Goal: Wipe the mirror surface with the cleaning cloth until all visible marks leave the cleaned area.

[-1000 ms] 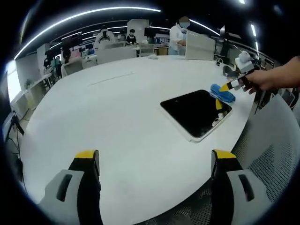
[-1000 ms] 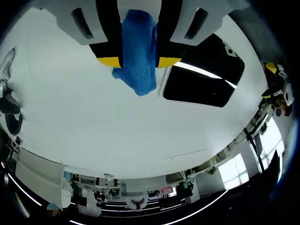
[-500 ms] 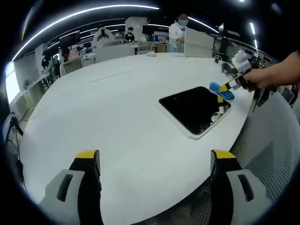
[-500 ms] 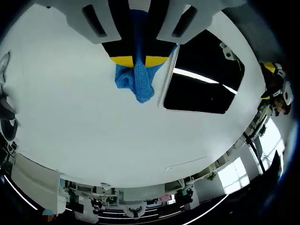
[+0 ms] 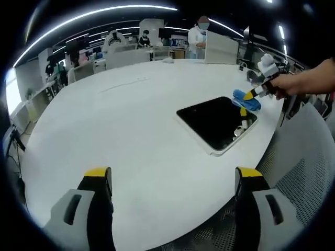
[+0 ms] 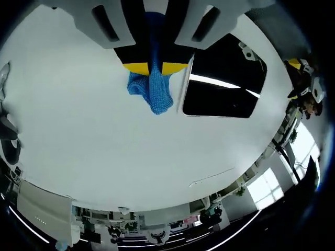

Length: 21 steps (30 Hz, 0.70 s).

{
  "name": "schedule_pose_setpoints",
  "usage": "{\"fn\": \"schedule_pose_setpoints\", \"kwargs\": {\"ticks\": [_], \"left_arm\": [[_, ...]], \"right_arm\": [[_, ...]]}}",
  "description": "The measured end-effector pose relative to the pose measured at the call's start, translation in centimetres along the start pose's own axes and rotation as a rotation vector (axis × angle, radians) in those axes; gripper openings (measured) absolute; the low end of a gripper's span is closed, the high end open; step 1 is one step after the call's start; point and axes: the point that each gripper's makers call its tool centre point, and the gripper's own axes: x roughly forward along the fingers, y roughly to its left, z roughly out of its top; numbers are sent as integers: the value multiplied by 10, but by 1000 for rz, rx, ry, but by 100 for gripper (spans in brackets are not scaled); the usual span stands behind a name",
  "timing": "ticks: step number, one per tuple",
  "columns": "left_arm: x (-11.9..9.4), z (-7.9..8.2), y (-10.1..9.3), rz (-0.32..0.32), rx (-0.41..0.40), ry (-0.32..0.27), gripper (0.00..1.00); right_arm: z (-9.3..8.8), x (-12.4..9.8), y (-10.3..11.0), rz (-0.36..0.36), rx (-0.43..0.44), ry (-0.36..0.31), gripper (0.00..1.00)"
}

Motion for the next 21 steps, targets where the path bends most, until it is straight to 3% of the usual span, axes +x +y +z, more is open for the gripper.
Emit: {"fn": "schedule_pose_setpoints", "kwargs": {"ticks": [8,21], "left_arm": [[2,1,2,-6,8,-10,98],[0,4,4,3,2,-28,96]], "right_arm": [[23,1,19,36,39,-13,0],[14,14,46,44,93,33,0]]}}
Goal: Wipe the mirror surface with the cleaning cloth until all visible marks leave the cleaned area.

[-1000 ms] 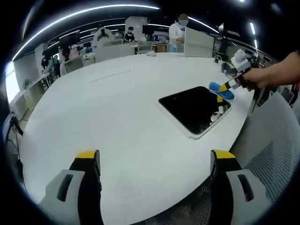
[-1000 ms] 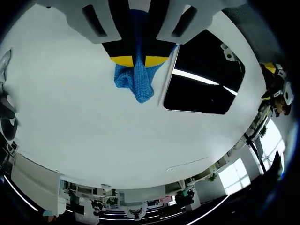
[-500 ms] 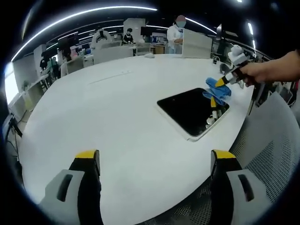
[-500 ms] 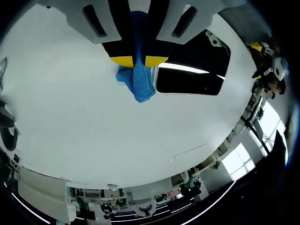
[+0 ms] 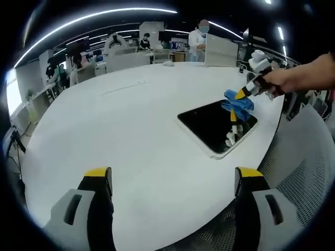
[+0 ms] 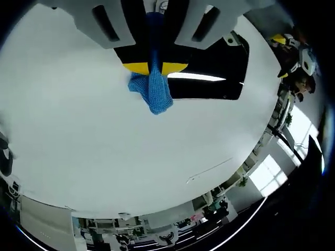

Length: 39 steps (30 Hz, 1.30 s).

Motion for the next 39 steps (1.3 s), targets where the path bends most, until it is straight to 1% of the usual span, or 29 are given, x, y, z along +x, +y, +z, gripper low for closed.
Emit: {"fn": "schedule_pose_setpoints", "kwargs": {"ticks": [3,9,13,16,19,26,29,33,34,36,39], "left_arm": [[-2,2,-3,-2,-6,-2,96],[-3,5,-6,-6,-7,-9,96],[-2,3,-11,-22,-1,2,96],[-2,3,-10,-25,-3,6,96],[-1,-1,-11,-36,-2,17,96],[1,-2,-11,-50,-8,10,96],[2,-3,-10,-54,-13,7,96],[2,-4,-12,-63,-16,11,96],[2,-4,-13,-66,-16,10,96],[3,-4,-13,-68,-17,10,96],[3,-4,-13,-70,-20,9,96]], "right_arm": [[-3,2,5,-5,-8,8,0],[-5,10,7,-17,3,23,0],[-5,7,9,-28,5,30,0],[-3,13,8,-24,13,37,0],[-7,13,17,-11,2,48,0],[-10,12,33,0,2,56,0],[-10,16,37,2,-6,59,0],[-11,14,43,1,-5,63,0],[-11,15,46,7,6,65,0],[-9,19,47,4,5,68,0],[-9,22,53,9,5,73,0]]}}
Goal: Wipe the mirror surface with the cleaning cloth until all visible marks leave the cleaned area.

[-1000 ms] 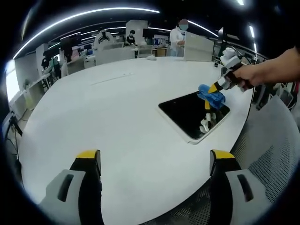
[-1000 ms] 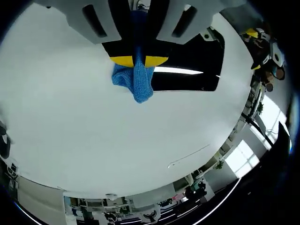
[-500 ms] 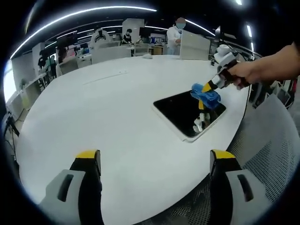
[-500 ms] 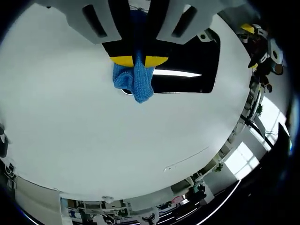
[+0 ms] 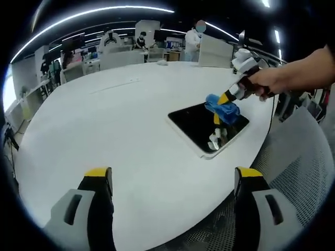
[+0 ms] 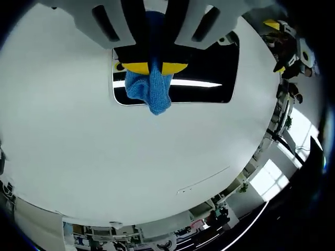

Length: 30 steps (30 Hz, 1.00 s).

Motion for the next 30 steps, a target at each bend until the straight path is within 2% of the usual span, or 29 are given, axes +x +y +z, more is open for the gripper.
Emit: {"fn": "schedule_pose_setpoints", "kwargs": {"ticks": [8,13,15,18,20,30], "left_arm": [[1,2,-1,-9,-3,-13,99],[3,-1,-5,-20,12,17,99],[3,1,-4,-20,15,2,99],[2,5,-8,-42,25,-20,99],[0,7,-5,-24,29,-37,99],[0,10,-3,-16,41,-47,97]], "right_arm": [[4,15,14,10,1,11,0],[1,16,21,11,27,23,0],[0,15,23,-15,-21,21,0],[5,20,28,-5,5,5,0],[4,20,34,-15,14,-1,0],[3,30,62,-4,8,-2,0]]}}
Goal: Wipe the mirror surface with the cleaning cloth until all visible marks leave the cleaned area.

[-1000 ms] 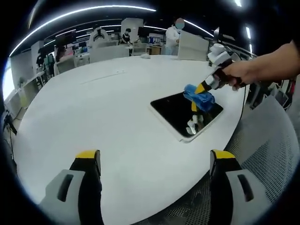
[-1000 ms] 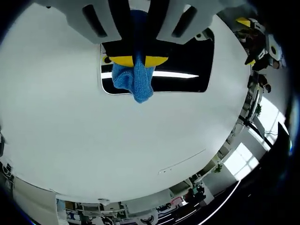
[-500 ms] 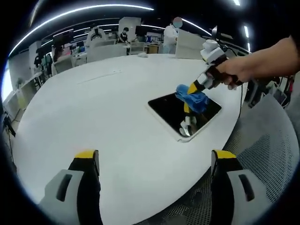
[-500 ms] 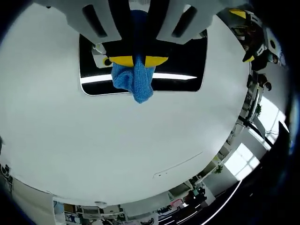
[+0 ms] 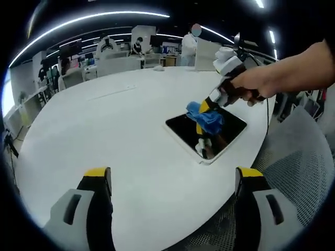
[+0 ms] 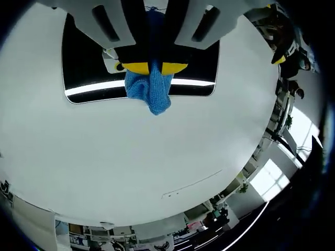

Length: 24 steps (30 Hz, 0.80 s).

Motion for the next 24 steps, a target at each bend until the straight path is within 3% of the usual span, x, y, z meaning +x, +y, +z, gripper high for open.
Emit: {"fn": "schedule_pose_setpoints", "kwargs": {"ticks": [11,24], "left_arm": [[1,1,0,3,-25,-2,97],[2,-1,-3,-8,-7,11,96]], "right_arm": [[-7,11,41,64,16,34,0],[-3,23,52,90,0,32,0]]}}
